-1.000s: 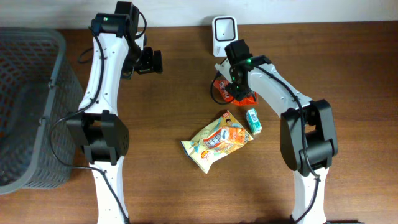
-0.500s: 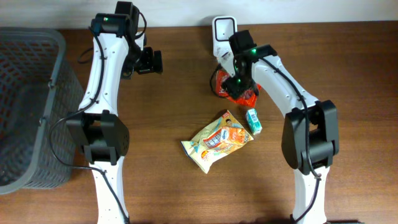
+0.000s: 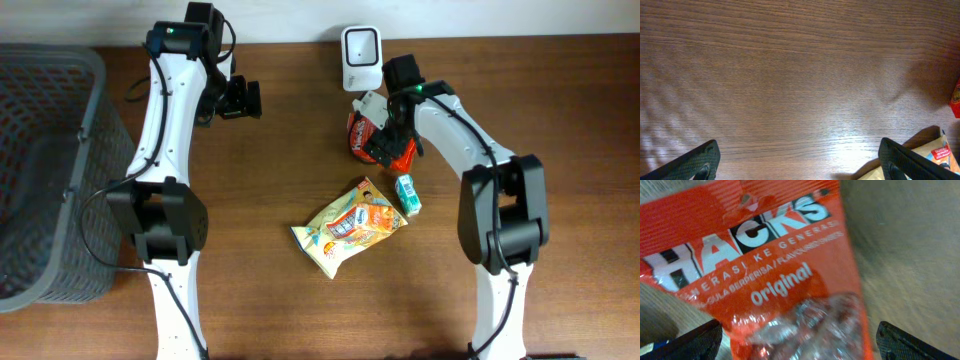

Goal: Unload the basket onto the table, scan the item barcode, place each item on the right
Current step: 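Carry the red packet to the white scanner and hold it there, then move the red packet right and drop it at the table's right edge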

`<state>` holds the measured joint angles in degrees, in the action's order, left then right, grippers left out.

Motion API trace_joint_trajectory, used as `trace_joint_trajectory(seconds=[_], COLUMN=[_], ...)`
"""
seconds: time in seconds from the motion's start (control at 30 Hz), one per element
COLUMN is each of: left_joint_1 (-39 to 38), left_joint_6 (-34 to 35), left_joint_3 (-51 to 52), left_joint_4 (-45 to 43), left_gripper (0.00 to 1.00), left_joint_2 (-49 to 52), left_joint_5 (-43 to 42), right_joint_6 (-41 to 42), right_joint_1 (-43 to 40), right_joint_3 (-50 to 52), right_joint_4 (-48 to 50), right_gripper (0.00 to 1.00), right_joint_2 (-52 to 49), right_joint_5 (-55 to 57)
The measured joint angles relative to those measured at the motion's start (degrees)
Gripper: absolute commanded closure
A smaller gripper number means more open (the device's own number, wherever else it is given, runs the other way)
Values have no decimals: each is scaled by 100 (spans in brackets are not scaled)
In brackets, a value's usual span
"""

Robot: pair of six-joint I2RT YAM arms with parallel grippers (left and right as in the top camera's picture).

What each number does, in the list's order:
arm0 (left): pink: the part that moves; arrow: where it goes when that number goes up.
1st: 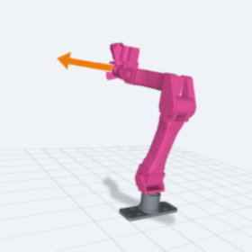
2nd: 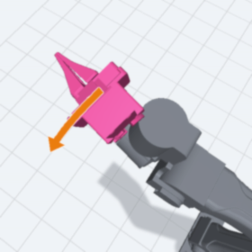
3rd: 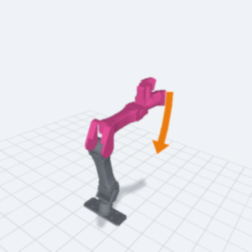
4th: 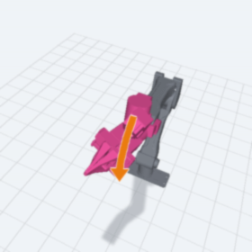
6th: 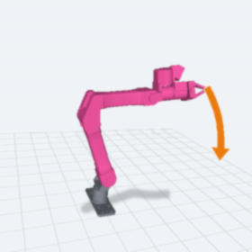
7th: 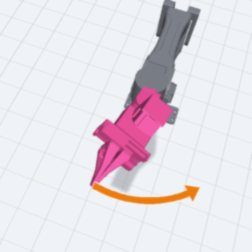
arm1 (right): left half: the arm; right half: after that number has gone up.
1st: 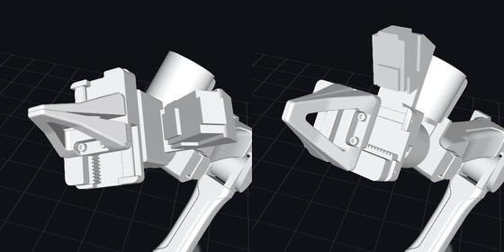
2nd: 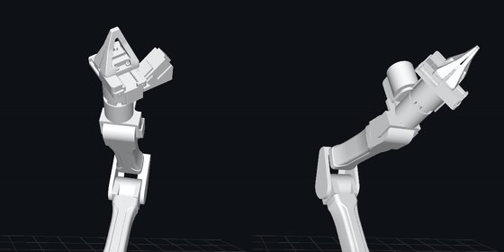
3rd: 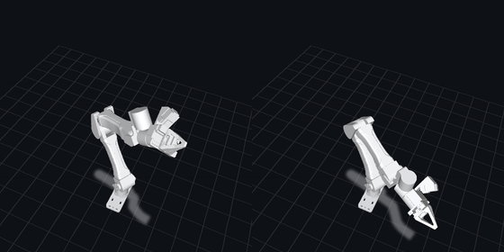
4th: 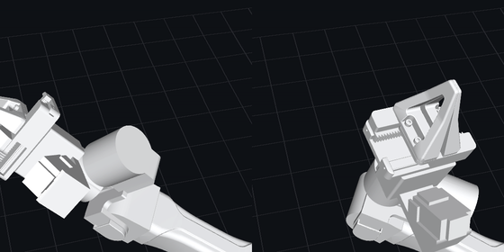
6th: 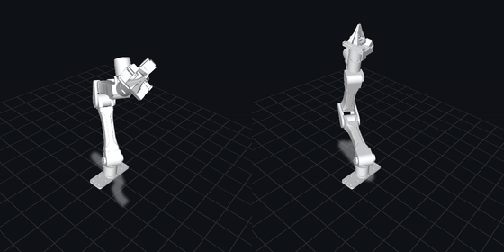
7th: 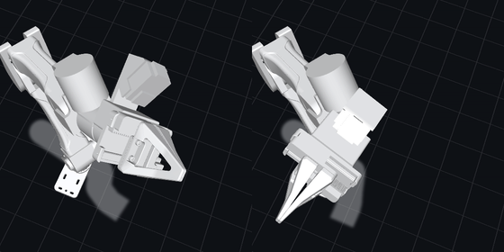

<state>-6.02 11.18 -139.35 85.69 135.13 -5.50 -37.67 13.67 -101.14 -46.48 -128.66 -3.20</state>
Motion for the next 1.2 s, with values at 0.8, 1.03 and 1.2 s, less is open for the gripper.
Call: trace_joint_trajectory(seconds=[0.8, 1.03, 1.2], left_joint_1=[0, 0, 0], left_joint_6=[0, 0, 2], left_joint_3=[0, 0, 0], left_joint_4=[-11, -2, 0], left_gripper=[1, 1, 1], left_joint_2=[0, 0, 0], left_joint_5=[0, 2, 2], right_joint_6=[4951, 5289, 5313], right_joint_1=[0, 2, -17], right_joint_3=[-2090, -2090, -2087], right_joint_4=[2280, 2404, 1875], right_gripper=[96, 96, 96], right_joint_2=[-289, -800, -673], right_joint_5=[227, 245, 518])
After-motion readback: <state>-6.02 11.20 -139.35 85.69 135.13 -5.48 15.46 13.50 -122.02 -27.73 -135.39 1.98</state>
